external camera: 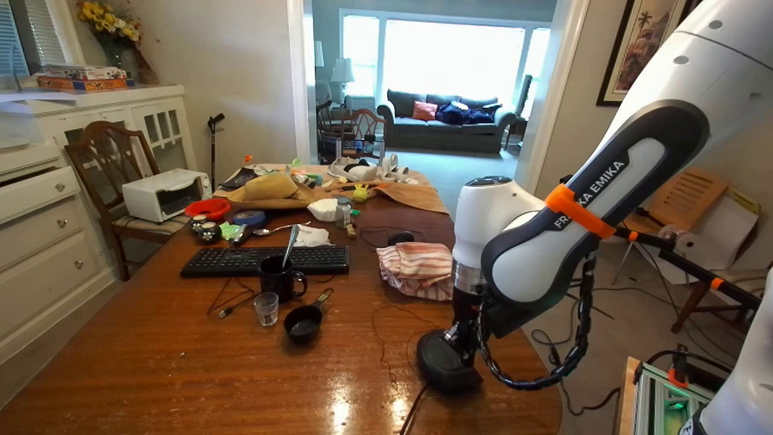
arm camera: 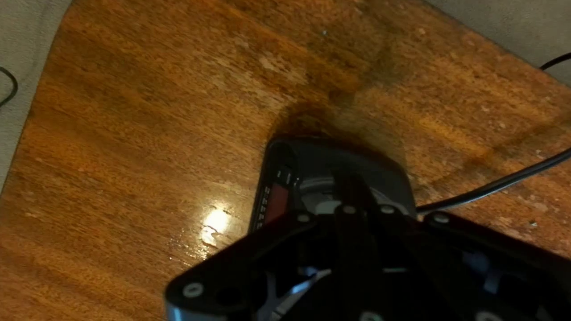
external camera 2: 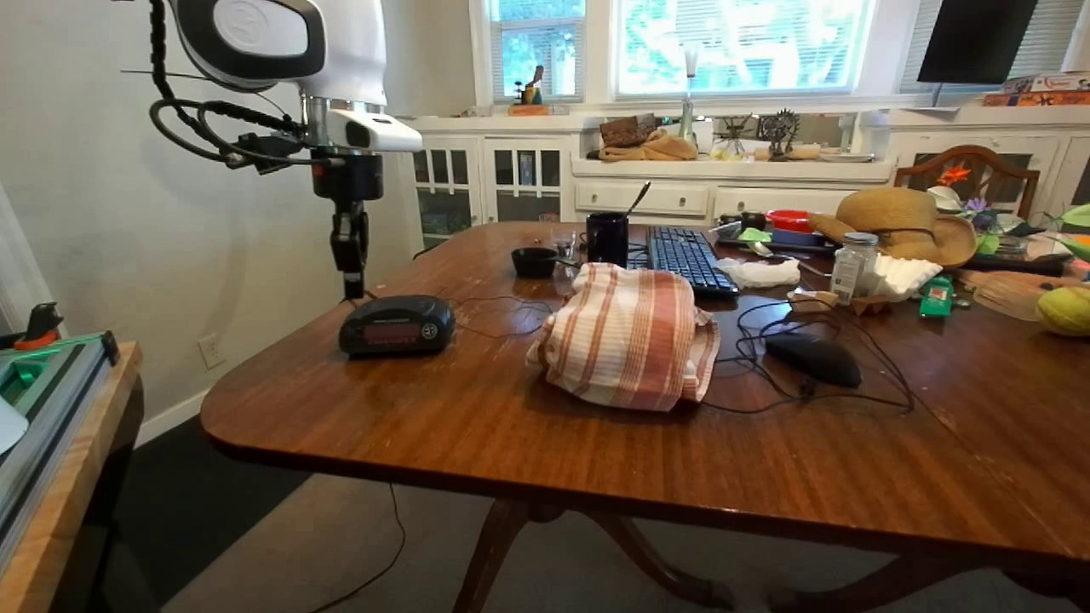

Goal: Press a button on the top of the alarm clock.

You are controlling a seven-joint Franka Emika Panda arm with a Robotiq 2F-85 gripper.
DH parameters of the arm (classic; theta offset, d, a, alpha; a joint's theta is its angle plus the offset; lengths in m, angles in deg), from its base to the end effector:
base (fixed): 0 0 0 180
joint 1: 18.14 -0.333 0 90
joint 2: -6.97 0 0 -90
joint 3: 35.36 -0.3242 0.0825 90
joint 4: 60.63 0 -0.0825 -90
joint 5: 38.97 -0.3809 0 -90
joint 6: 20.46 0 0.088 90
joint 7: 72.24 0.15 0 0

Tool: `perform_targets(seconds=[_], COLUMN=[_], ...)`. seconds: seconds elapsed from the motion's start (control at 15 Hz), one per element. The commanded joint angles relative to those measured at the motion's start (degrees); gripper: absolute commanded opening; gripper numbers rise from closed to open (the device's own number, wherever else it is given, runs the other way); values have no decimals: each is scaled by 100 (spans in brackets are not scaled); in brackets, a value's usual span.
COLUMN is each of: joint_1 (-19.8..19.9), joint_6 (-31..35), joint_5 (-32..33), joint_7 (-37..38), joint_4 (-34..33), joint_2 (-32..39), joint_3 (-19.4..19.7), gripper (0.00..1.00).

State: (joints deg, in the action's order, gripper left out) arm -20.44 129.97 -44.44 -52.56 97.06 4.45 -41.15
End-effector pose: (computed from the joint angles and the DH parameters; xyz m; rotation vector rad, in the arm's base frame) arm 0.3746 0.0523 0.1926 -3.0880 0.4471 0.1400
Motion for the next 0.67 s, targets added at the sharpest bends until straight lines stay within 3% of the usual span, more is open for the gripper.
perform_targets(seconds=[0.0, 0.6], joint_1=[-68, -115], joint_6=[407, 548], joint_5=[-46, -92], joint_7=[-112, -164], joint_4=[-5, -23], joint_2=[319, 525], joint_3=[44, 41], gripper=[0, 0])
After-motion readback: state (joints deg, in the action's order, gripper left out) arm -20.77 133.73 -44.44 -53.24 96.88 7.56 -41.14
